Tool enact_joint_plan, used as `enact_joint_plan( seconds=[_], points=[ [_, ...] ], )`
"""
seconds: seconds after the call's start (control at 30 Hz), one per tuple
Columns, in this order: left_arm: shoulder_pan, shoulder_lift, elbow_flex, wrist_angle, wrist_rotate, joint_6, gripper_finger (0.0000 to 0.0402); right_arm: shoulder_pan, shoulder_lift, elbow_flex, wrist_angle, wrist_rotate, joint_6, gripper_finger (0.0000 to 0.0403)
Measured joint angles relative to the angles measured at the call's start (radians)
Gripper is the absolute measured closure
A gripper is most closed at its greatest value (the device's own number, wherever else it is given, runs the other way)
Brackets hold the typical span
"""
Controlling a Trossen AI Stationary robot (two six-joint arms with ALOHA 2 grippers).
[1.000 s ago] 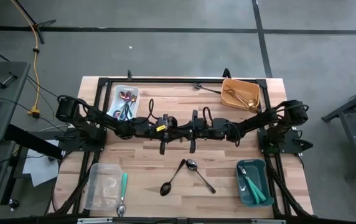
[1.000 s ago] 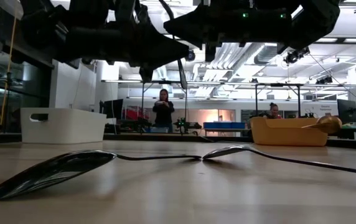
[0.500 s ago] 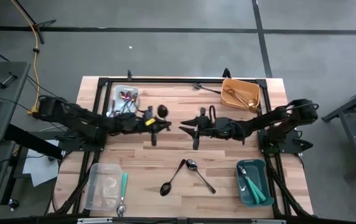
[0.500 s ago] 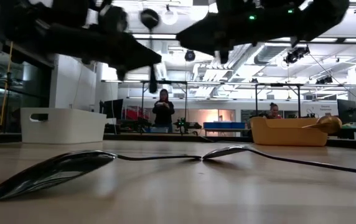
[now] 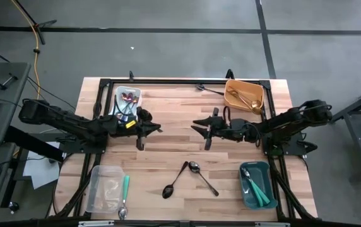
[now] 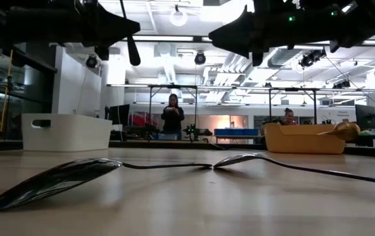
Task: Sort silverware by color (type)
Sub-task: Put the black spoon into the transparent bin
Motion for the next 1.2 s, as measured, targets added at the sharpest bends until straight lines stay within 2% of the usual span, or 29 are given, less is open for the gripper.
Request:
enact_joint_plan(
  seconds=[0.17,0.83,0.9,1.0,1.03,1.1,1.2],
  points=[
    [-0.003,0.0,0.0,-0.001,-0.001,0.017,0.0401,0.0,0.0,0.0,0.002,-0.033,0.004,0.0302],
    [-0.004,0.001,0.0,-0.019,0.028,0.044,0.0401,-0.005,0.0,0.001,-0.023,-0.033,0.046,0.0302],
    [-0.007,0.001,0.003,-0.021,0.07,0.044,0.0401,-0.005,0.0,0.001,-0.023,-0.033,0.046,0.0302],
    [-0.052,0.002,0.049,-0.055,0.236,0.078,0.0402,-0.005,0.0,0.002,-0.027,-0.033,0.046,0.0302],
    [-0.082,0.0,0.081,-0.101,0.283,0.107,0.0402,-0.005,0.0,0.002,-0.032,-0.033,0.046,0.0302],
    [-0.156,0.0,0.166,-0.31,0.291,0.161,0.0402,-0.005,0.0,0.002,-0.041,-0.032,0.046,0.0302],
    [-0.283,0.011,0.363,-0.816,0.179,0.197,0.0402,-0.005,0.0,0.002,-0.042,-0.032,0.046,0.0302]
  ],
)
